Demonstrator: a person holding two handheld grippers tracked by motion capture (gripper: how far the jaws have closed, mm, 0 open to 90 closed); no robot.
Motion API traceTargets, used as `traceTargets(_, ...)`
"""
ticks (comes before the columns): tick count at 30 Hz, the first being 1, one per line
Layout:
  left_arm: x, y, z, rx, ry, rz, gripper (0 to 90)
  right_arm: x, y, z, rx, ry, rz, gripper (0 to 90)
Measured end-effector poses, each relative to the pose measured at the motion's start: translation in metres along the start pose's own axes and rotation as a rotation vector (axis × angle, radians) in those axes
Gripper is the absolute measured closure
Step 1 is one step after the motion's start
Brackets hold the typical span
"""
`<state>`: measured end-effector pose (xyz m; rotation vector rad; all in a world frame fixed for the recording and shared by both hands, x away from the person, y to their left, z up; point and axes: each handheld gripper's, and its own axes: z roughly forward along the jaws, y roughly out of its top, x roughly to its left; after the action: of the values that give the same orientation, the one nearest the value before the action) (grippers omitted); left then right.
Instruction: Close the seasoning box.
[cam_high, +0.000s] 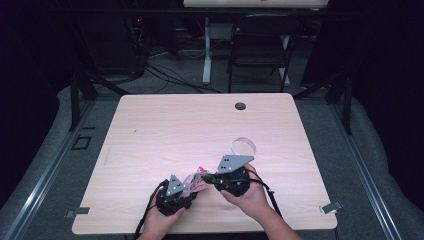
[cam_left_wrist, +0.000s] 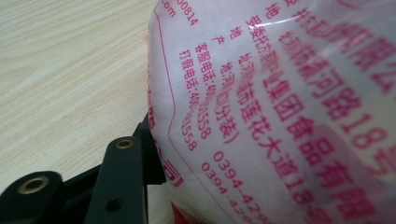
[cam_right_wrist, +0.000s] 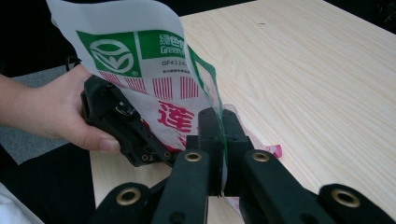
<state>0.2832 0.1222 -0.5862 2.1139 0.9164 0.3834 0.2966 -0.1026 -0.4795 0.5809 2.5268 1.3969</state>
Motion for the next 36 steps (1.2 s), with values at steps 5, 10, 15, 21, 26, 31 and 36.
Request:
traceTargets(5, 0.0009, 0.0016, 0.0022, 0.019, 0.002, -0.006, 47.4, 0.0004, -0.0006, 0.0002, -0.003, 0.0, -0.001, 90.0)
traceTargets(10, 0.0019, 0.004, 0.0064, 0.038, -0.001, -0.022, 37.8, 0.0009, -0.0003, -0.0001, 0.001, 0.0, -0.004, 90.0)
traceTargets(15, 0.0002, 0.0047, 0.0071, 0.043, 0.007, -0.005, 41.7, 0.001, -0.0002, 0.0002, 0.0, -0.003, -0.003, 90.0)
traceTargets(21, -0.0008, 0.0052, 0.0078, 0.038, 0.001, 0.019, 49.3, 0.0002, -0.0001, -0.0005, 0.0, -0.005, -0.003, 90.0)
traceTargets(26, -0.0011, 0.0046, 0.0067, 0.029, 0.001, 0.019, 51.7, 0.0, -0.0002, -0.001, -0.001, -0.003, -0.005, 90.0)
traceTargets(31, -0.0005, 0.0047, 0.0056, 0.024, -0.007, 0.015, 53.4, -0.0002, -0.0002, -0.0016, -0.007, 0.0, -0.005, 90.0)
traceTargets(36, -0.0003, 0.0057, 0.002, 0.029, -0.008, 0.027, 54.8, -0.0007, 0.0, -0.0036, -0.007, 0.003, -0.007, 90.0)
